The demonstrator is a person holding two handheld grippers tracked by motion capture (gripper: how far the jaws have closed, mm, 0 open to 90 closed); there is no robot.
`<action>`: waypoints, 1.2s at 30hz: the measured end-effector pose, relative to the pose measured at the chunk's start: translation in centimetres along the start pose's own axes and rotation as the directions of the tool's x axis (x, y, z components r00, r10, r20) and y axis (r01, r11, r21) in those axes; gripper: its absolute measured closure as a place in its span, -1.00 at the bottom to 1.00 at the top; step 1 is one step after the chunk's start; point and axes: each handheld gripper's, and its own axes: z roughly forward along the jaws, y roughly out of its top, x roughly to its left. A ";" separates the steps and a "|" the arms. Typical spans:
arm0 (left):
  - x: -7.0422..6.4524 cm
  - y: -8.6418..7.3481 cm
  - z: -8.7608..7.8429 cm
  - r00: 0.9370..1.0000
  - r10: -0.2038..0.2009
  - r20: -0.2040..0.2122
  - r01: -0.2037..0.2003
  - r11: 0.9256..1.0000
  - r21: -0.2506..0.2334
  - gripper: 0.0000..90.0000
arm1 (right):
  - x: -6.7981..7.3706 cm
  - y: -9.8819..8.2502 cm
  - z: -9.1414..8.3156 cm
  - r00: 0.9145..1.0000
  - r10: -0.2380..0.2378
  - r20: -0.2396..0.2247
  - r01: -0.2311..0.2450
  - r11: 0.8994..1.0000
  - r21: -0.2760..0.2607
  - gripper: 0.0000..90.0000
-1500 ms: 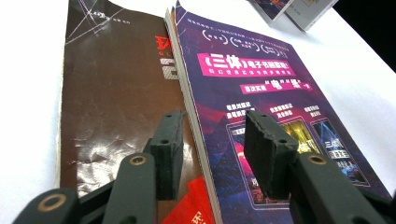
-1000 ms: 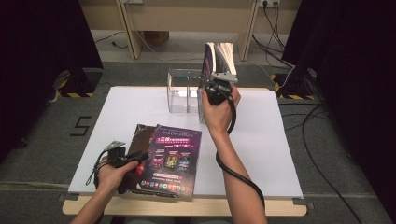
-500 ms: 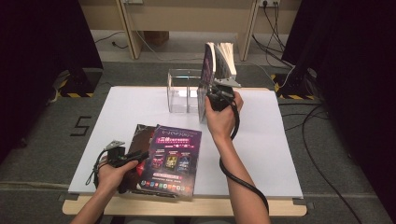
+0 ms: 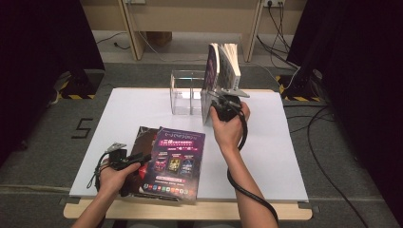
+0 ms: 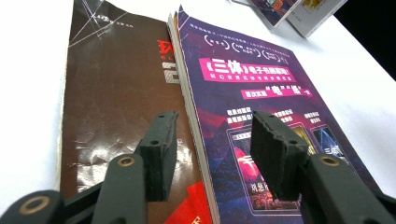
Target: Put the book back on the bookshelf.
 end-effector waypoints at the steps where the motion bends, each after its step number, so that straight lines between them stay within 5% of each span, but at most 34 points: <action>1: 0.0 0.0 0.0 1.000 -0.001 0.001 0.001 1.000 -0.001 0.11 | -0.1 -0.2 0.0 1.000 -0.004 -0.001 0.004 1.000 0.000 0.37; 18: 0.2 -0.3 0.3 1.000 0.003 -0.022 -0.003 1.000 0.010 0.08 | -1.1 -3.4 0.6 0.999 0.030 -0.033 -0.027 0.996 0.082 0.33; 36: 0.2 -0.5 0.6 1.000 -0.006 -0.014 0.007 1.000 0.019 0.06 | -0.4 -7.5 2.5 0.996 0.042 -0.079 -0.024 0.976 0.216 0.30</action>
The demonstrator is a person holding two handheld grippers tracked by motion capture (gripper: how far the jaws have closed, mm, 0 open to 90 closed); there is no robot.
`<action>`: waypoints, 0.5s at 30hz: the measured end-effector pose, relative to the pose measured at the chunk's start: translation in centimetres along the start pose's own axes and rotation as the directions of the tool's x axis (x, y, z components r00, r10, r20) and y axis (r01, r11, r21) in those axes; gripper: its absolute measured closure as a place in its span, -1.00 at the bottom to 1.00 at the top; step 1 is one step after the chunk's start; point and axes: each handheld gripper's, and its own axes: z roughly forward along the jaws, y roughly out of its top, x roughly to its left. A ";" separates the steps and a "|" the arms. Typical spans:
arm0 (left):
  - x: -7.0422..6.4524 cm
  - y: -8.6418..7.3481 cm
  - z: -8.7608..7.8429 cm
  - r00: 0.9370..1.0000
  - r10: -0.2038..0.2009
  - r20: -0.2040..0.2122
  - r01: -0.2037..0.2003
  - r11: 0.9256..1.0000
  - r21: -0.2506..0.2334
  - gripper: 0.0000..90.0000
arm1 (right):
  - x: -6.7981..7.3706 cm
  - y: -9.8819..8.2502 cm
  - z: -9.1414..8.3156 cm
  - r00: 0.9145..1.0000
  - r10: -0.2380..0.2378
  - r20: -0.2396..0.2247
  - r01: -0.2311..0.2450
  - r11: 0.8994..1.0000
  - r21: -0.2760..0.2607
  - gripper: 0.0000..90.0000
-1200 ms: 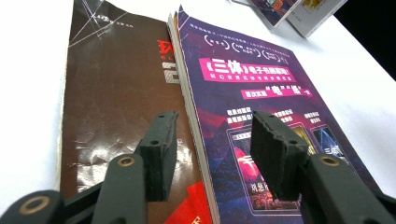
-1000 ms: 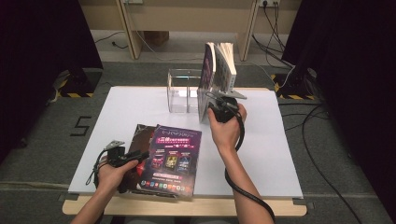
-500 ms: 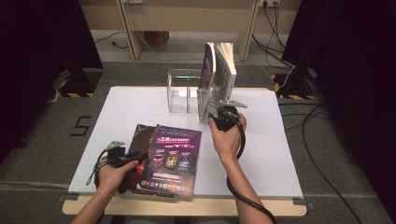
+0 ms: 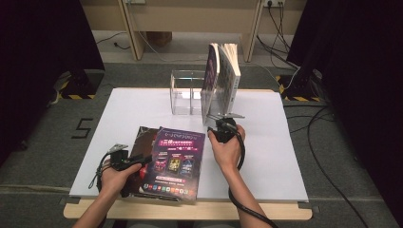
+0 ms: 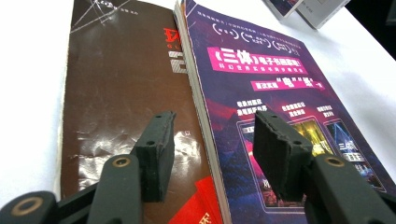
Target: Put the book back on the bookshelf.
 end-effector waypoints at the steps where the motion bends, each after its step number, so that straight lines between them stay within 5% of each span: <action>1: 0.0 0.0 0.0 1.000 0.002 0.000 -0.002 1.000 0.000 0.06 | 0.1 -0.2 0.2 1.000 0.000 -0.003 0.000 1.000 0.009 0.30; 15: -0.2 -0.3 0.4 1.000 -0.002 0.011 0.002 1.000 0.031 0.07 | 1.9 -2.7 2.3 0.999 -0.033 -0.042 0.038 0.994 0.107 0.30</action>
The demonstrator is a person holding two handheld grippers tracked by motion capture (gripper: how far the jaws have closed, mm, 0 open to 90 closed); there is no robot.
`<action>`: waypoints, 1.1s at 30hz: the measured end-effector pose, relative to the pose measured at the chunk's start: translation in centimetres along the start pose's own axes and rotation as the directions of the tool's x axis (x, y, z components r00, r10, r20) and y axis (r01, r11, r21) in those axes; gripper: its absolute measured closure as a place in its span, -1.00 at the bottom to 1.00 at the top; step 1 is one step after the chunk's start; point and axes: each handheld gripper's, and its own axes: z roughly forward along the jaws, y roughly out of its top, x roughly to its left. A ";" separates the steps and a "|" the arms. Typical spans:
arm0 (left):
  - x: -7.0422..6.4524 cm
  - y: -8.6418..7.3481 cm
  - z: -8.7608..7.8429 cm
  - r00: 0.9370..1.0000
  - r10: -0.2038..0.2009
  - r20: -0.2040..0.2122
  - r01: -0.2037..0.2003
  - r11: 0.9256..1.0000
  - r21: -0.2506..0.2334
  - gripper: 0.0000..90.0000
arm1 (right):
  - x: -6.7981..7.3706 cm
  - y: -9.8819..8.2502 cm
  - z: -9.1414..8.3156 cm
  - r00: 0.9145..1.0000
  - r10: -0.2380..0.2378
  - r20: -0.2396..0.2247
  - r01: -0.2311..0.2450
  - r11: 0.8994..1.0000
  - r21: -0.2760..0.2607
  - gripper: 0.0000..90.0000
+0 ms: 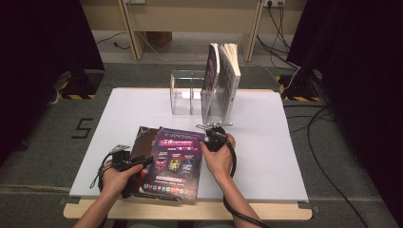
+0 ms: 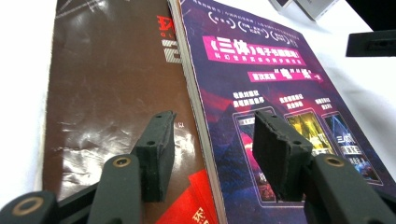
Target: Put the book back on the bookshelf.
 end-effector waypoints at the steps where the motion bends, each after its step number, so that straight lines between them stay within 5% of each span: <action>1: 0.0 0.0 0.0 1.000 0.002 0.000 -0.002 1.000 0.002 0.07 | 0.1 -0.1 0.1 1.000 0.000 -0.003 0.000 1.000 0.007 0.30; 13: -0.3 -0.2 0.3 0.999 -0.026 0.042 0.026 1.000 0.016 0.13 | 0.6 -1.2 1.7 0.999 0.012 -0.041 -0.009 0.997 0.082 0.29; 28: -0.7 -0.2 0.5 0.999 -0.028 0.041 0.027 0.999 0.022 0.15 | 1.1 -1.3 1.9 0.999 0.003 -0.034 0.000 0.997 0.080 0.25; 33: -0.5 -0.1 0.5 0.995 -0.087 0.049 0.086 0.996 0.021 0.19 | 1.2 -1.4 1.9 1.000 0.010 -0.022 -0.008 0.997 0.076 0.24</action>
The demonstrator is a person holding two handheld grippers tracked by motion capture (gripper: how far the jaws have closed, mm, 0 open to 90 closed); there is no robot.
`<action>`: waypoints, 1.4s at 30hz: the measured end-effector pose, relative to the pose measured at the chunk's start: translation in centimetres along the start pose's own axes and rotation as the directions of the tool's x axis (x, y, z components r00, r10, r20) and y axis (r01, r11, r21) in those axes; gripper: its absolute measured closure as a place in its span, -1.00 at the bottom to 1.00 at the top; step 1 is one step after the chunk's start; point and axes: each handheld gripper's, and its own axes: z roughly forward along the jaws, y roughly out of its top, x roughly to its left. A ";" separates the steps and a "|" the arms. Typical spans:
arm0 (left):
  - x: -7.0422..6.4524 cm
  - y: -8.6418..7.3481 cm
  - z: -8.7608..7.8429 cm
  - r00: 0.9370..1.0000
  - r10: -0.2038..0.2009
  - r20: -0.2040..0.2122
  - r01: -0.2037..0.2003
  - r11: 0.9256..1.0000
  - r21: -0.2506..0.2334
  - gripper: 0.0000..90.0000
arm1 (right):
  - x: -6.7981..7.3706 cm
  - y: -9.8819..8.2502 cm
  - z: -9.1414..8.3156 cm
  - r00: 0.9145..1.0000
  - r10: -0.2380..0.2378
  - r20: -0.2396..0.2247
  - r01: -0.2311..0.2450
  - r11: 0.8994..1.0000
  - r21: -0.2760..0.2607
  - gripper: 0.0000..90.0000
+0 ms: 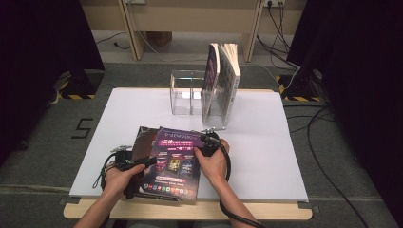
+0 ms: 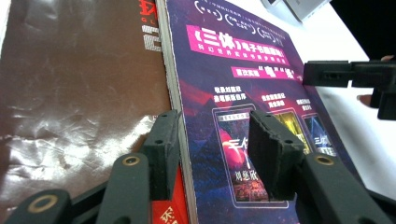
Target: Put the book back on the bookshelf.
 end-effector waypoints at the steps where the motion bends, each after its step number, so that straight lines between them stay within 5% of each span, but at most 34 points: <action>1: -0.1 0.0 0.0 1.000 -0.005 -0.001 0.005 1.000 -0.002 0.19 | 0.0 0.0 0.0 1.000 -0.002 0.002 0.002 1.000 -0.003 0.24; 10: -0.4 0.0 -0.5 0.998 -0.063 0.023 0.063 0.997 -0.033 0.22 | 0.2 -0.2 0.0 1.000 -0.004 0.015 0.005 1.000 -0.017 0.24; 12: -0.4 0.0 -0.6 0.993 -0.103 0.052 0.105 0.993 -0.046 0.25 | 0.2 -0.2 0.0 1.000 0.001 0.016 -0.001 1.000 -0.018 0.24; 14: -0.6 -0.1 -0.5 0.977 -0.171 0.131 0.176 0.984 -0.033 0.32 | 0.2 -0.3 0.0 1.000 -0.003 0.019 0.003 1.000 -0.019 0.24; 15: -0.9 -0.2 -0.3 0.973 -0.176 0.147 0.181 0.983 -0.026 0.34 | 0.3 -0.3 0.0 1.000 -0.004 0.021 0.005 1.000 -0.019 0.24; 17: -1.3 -0.3 0.0 0.985 -0.125 0.116 0.128 0.991 -0.025 0.34 | 0.3 -0.2 0.0 1.000 -0.006 0.022 0.007 1.000 -0.018 0.24; 21: -0.7 -0.4 0.0 0.991 -0.103 0.087 0.104 0.995 -0.005 0.57 | 0.3 -0.3 0.0 1.000 -0.004 0.019 0.005 1.000 -0.018 0.24; 27: -0.4 -0.4 0.0 0.990 -0.095 0.106 0.095 0.995 0.002 0.80 | 0.3 -0.3 0.0 1.000 -0.007 0.016 0.007 1.000 -0.018 0.24; 42: 0.0 -1.1 -1.0 0.991 -0.085 0.100 0.085 0.996 0.003 0.83 | 0.0 0.1 0.1 0.999 -0.037 -0.026 0.037 0.999 0.010 0.13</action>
